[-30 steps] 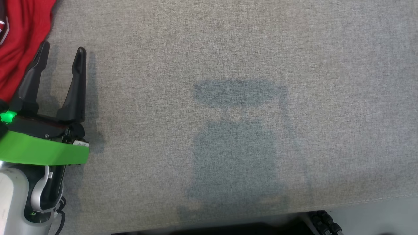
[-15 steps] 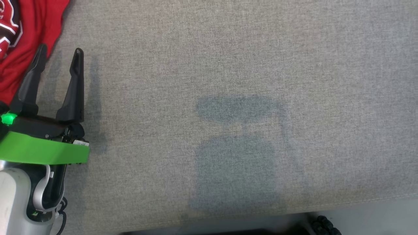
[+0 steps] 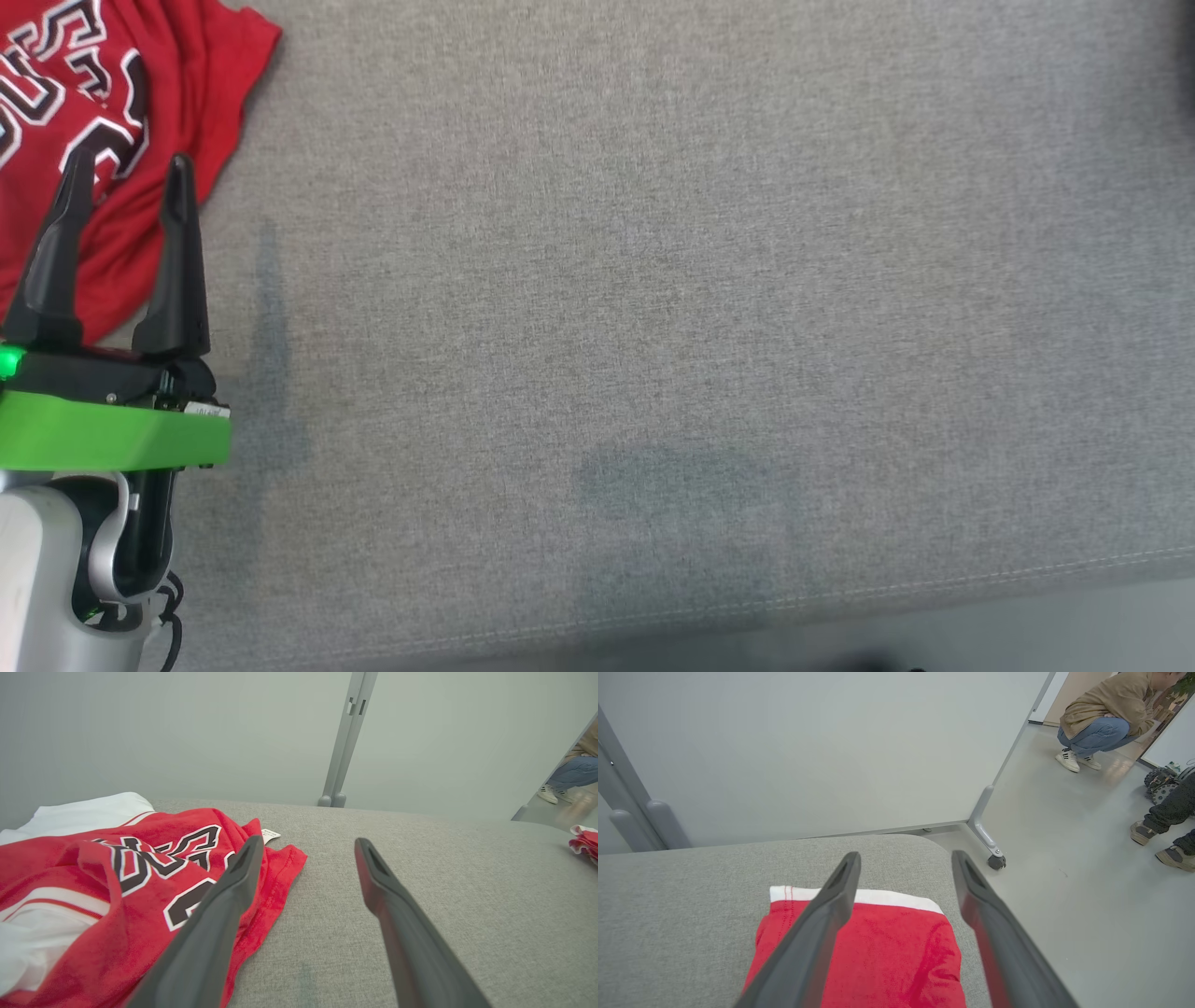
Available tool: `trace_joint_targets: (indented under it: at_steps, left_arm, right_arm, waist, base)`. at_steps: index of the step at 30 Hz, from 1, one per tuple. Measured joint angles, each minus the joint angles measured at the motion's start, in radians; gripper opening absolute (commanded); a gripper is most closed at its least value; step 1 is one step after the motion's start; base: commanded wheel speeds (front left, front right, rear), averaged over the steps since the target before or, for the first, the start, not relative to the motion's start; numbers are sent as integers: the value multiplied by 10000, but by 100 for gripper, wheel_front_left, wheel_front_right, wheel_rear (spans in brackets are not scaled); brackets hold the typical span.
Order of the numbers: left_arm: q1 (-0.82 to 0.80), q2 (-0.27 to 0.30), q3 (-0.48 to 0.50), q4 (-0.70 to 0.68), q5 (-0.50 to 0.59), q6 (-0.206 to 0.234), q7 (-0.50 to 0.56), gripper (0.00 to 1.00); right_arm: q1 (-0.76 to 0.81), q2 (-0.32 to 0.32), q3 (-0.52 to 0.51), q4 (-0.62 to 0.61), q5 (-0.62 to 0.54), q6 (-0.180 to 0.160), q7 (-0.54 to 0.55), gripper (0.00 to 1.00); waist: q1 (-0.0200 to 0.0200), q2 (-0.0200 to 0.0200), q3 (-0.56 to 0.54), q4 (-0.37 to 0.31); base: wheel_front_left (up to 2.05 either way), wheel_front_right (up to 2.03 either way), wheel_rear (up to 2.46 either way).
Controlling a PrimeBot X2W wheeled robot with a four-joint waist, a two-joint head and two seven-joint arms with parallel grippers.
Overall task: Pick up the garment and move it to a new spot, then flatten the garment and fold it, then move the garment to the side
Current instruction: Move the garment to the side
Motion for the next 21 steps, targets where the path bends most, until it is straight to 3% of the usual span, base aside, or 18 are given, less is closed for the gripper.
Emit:
trace_joint_targets:
  at_steps: [6,15,21]
  left_arm:
    - [456,-90,69,690,-58,-77,-167,100]
    - [1178,-84,94,1605,182,-77,-343,100]
    - [2049,-284,25,2217,201,-77,-439,100]
  right_arm:
    - [1358,1216,462,-859,-144,0,-1304,100]
    - [3975,2805,608,-974,-662,0,-2811,100]
    - [5732,3754,397,-698,-863,0,-2953,100]
  waist:
    - [0,0,-814,-72]
    - [0,0,-1941,-253]
    - [0,0,-2800,-399]
  base:
    - [0,0,0]
    - [0,0,0]
    - [0,0,0]
